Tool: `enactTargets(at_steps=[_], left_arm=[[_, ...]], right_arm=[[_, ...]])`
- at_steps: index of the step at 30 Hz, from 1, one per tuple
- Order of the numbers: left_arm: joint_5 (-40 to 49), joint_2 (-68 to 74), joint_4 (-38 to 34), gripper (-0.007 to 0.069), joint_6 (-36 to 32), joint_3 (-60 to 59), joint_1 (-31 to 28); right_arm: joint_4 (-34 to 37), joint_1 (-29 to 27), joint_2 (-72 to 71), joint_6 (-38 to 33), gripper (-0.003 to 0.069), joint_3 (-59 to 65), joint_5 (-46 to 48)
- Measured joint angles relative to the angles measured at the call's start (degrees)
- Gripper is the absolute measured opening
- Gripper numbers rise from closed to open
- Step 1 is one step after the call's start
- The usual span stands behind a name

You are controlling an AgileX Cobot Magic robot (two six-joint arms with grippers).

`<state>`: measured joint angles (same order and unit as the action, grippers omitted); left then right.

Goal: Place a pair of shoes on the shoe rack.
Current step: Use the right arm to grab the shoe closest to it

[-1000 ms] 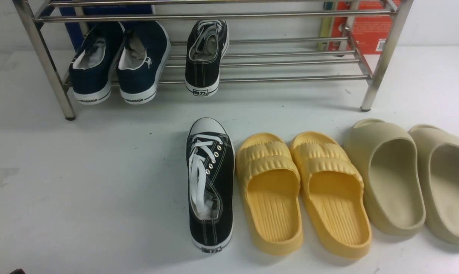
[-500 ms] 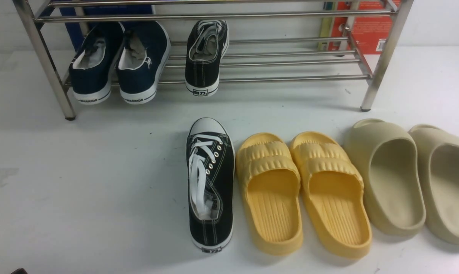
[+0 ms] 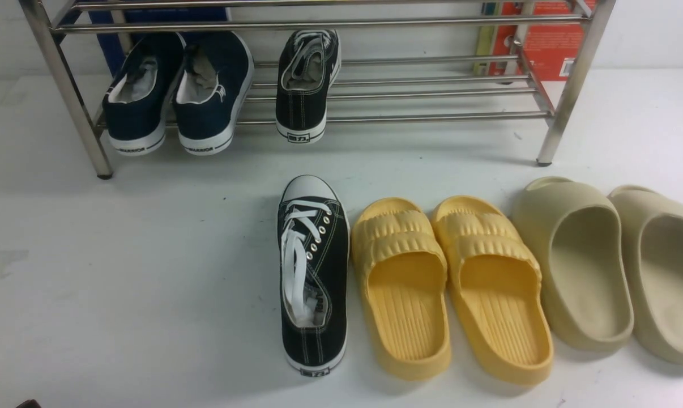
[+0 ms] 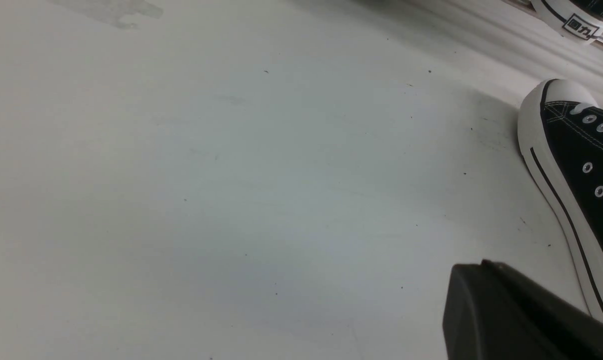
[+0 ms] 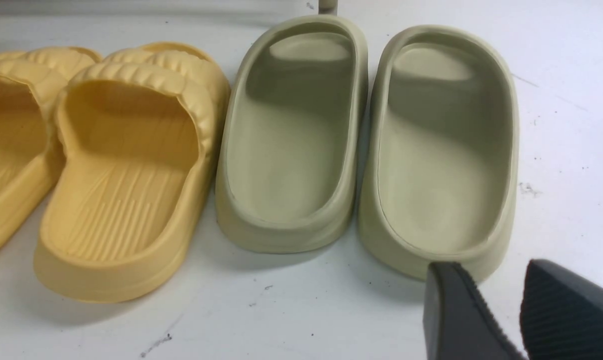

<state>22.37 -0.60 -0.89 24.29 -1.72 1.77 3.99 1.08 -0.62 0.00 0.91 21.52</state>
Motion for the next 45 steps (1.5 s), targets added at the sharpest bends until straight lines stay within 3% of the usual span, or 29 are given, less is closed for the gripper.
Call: enactTargets(at_steps=[8,11,15,18,25,27,30,31,32,33,36,39,43,45], left_arm=[[0.0,0.0,-0.05,-0.0013,0.0,0.0,0.0],[0.0,0.0,-0.05,-0.0013,0.0,0.0,0.0],[0.0,0.0,-0.05,-0.0013,0.0,0.0,0.0],[0.0,0.0,-0.05,-0.0013,0.0,0.0,0.0],[0.0,0.0,-0.05,-0.0013,0.0,0.0,0.0],[0.0,0.0,-0.05,-0.0013,0.0,0.0,0.0],[0.0,0.0,-0.05,-0.0013,0.0,0.0,0.0],[0.0,0.0,-0.05,-0.0013,0.0,0.0,0.0],[0.0,0.0,-0.05,-0.0013,0.0,0.0,0.0],[0.0,0.0,-0.05,-0.0013,0.0,0.0,0.0],[0.0,0.0,-0.05,-0.0013,0.0,0.0,0.0],[0.0,0.0,-0.05,-0.0013,0.0,0.0,0.0],[0.0,0.0,-0.05,-0.001,0.0,0.0,0.0],[0.0,0.0,-0.05,-0.0006,0.0,0.0,0.0]], right_arm=[[20.07,0.0,0.0,13.83,0.0238,0.62,-15.92],[21.7,0.0,0.14,14.35,0.022,-0.93,-13.6],[20.79,0.05,7.3,10.84,0.015,-12.8,0.99],[18.16,0.05,24.04,1.02,0.0076,-28.91,19.17],[17.55,1.2,53.56,-6.03,0.0032,-50.04,35.2],[18.04,4.14,60.13,-6.15,0.0031,-54.44,36.27],[16.0,17.31,73.14,-2.39,0.0031,-63.08,35.54],[15.67,19.11,74.54,-1.92,0.0031,-63.58,35.46],[11.19,26.32,80.02,2.93,0.0031,-68.1,34.86],[10.55,28.06,81.36,3.56,0.0031,-68.61,34.86],[0.08,39.76,91.33,14.28,0.0046,-76.75,34.75],[-1.6,44.14,98.01,19.36,0.0074,-83.32,35.09],[-1.52,45.05,103.83,23.19,0.0139,-88.24,35.71],[-1.34,45.95,108.95,24.71,0.0234,-92.22,36.37]])
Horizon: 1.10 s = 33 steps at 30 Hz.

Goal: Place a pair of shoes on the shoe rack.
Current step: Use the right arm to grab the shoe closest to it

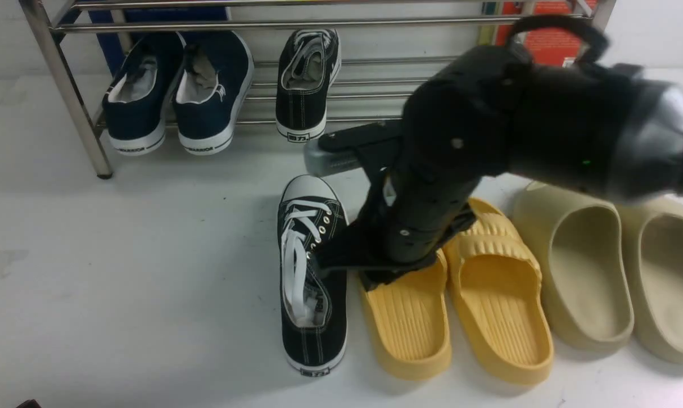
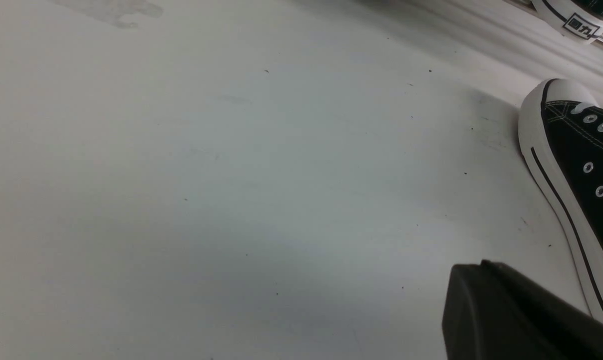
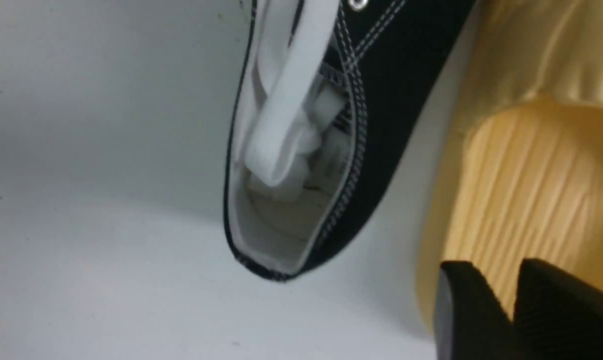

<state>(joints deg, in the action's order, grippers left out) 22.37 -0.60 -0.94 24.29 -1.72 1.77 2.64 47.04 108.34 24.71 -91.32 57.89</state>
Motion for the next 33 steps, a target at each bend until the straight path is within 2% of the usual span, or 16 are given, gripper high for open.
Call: enactTargets(at_steps=[1,2,3,5,8,12,14,19,23,26,27,33], left_arm=[[0.0,0.0,0.0,-0.0006,0.0,0.0,0.0],[0.0,0.0,0.0,-0.0006,0.0,0.0,0.0],[0.0,0.0,0.0,-0.0004,-0.02,0.0,0.0],[0.0,0.0,0.0,-0.0001,-0.07,0.0,0.0],[0.0,0.0,0.0,0.0,-0.07,0.0,0.0],[0.0,0.0,0.0,0.0,-0.13,0.0,0.0],[0.0,0.0,0.0,0.0,-0.13,0.0,0.0],[0.0,0.0,0.0,0.0002,-0.13,0.0,0.0],[0.0,0.0,0.0,0.0008,-0.13,0.0,0.0],[0.0,0.0,0.0,0.0008,-0.13,0.0,0.0],[0.0,0.0,0.0,0.0009,-0.13,0.0,0.0],[0.0,0.0,0.0,0.0013,-0.13,0.0,0.0]], right_arm=[[0.16,0.35,1.76,0.21,0.0274,-1.29,0.0],[0.16,0.42,1.76,0.22,0.0274,-1.54,-0.06],[0.52,0.79,4.51,0.33,0.0343,-3.34,-0.18],[0.51,0.91,6.59,0.33,0.04,-5.17,-0.5],[0.81,0.93,8.31,0.44,0.0442,-6.34,-1.14],[1.1,0.93,9.54,0.98,0.0443,-6.67,-1.29],[1.1,0.93,10.59,1.92,0.0416,-6.71,-1.29],[1.1,0.71,13.06,2.91,0.0294,-6.92,-1.73],[1.1,0.4,13.41,3.21,0.0143,-7.23,-1.39],[1.17,0.34,13.27,3.46,0.0071,-7.23,-1.33],[1.23,0.28,12.66,3.85,0.0025,-7.23,-1.06],[2.96,0.28,5.54,5.21,0.0014,-6.61,2.14]])
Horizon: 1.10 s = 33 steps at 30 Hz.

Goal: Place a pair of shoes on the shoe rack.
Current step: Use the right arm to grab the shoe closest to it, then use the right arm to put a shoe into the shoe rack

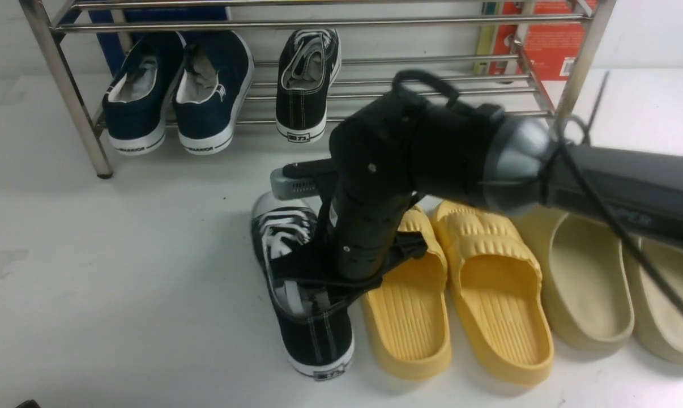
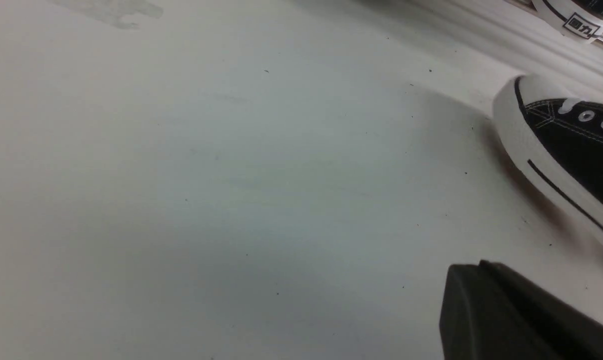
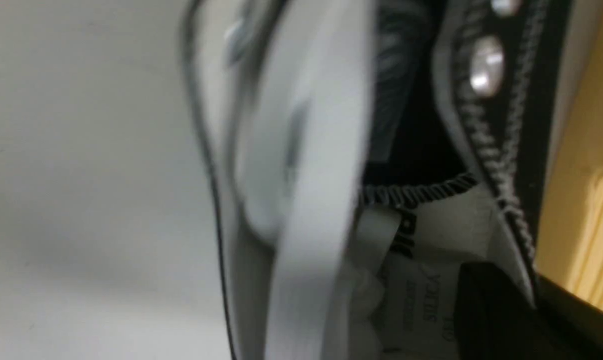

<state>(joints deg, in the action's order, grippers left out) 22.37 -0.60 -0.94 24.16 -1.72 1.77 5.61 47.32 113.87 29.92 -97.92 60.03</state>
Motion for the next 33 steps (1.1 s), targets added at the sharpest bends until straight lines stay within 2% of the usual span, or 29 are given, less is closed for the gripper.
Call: enactTargets(at_steps=[5,16,19,22,28,33], left_arm=[[0.0,0.0,0.0,0.0019,0.0,0.0,0.0],[0.0,0.0,0.0,0.0031,0.0,0.0,0.0],[0.0,0.0,0.0,0.0038,0.0,0.0,0.0],[0.0,0.0,0.0,0.0039,0.0,0.0,0.0],[0.0,0.0,0.0,0.0041,0.0,0.0,0.0],[0.0,0.0,0.0,0.0043,0.0,0.0,0.0]], right_arm=[[-0.15,-1.27,-6.2,0.05,0.0015,-0.06,0.41],[-2.0,-15.74,-7.34,-0.71,0.0018,0.13,0.03],[0.25,-20.73,-7.34,-3.19,0.0018,0.13,-2.52],[3.18,-22.92,-7.29,-4.76,0.0019,0.13,-4.27],[9.09,-26.2,-5.87,-7.14,0.0018,0.13,-8.68],[11.88,-26.71,-3.75,-8.37,0.0018,0.13,-13.37]])
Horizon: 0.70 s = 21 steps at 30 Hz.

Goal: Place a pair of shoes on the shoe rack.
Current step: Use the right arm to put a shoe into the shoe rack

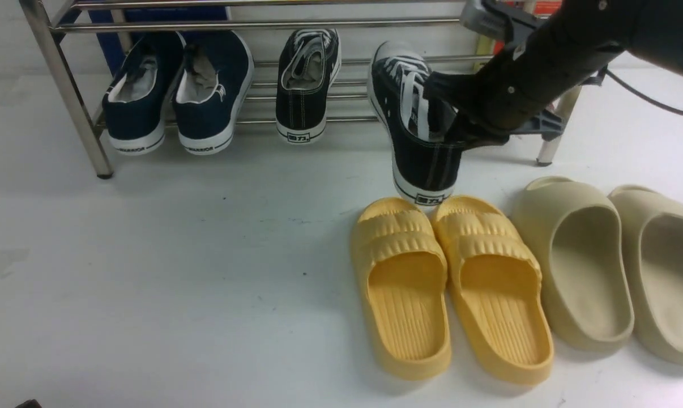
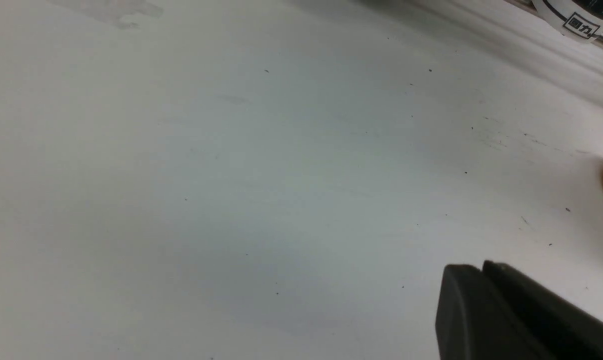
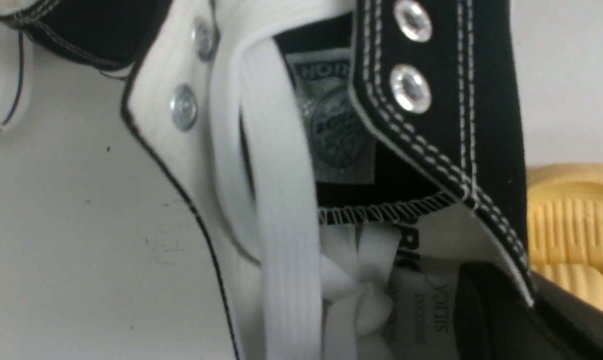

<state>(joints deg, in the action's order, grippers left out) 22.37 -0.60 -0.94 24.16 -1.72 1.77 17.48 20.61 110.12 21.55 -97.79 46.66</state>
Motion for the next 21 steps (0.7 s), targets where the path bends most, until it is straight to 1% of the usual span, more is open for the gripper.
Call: enactTargets(at_steps=[3,6,13,21], left_arm=[[0.0,0.0,0.0,0.0042,0.0,0.0,0.0],[0.0,0.0,0.0,0.0042,0.0,0.0,0.0],[0.0,0.0,0.0,0.0042,0.0,0.0,0.0],[0.0,0.0,0.0,0.0042,0.0,0.0,0.0]], right_arm=[[0.86,0.0,1.49,-0.26,0.0018,-0.59,-3.13],[1.36,0.0,2.98,-0.44,0.0018,-2.61,-4.29],[2.3,0.0,9.49,-0.51,0.0019,-11.84,-4.98],[3.67,-0.97,15.09,-0.51,0.0019,-18.44,-4.13]])
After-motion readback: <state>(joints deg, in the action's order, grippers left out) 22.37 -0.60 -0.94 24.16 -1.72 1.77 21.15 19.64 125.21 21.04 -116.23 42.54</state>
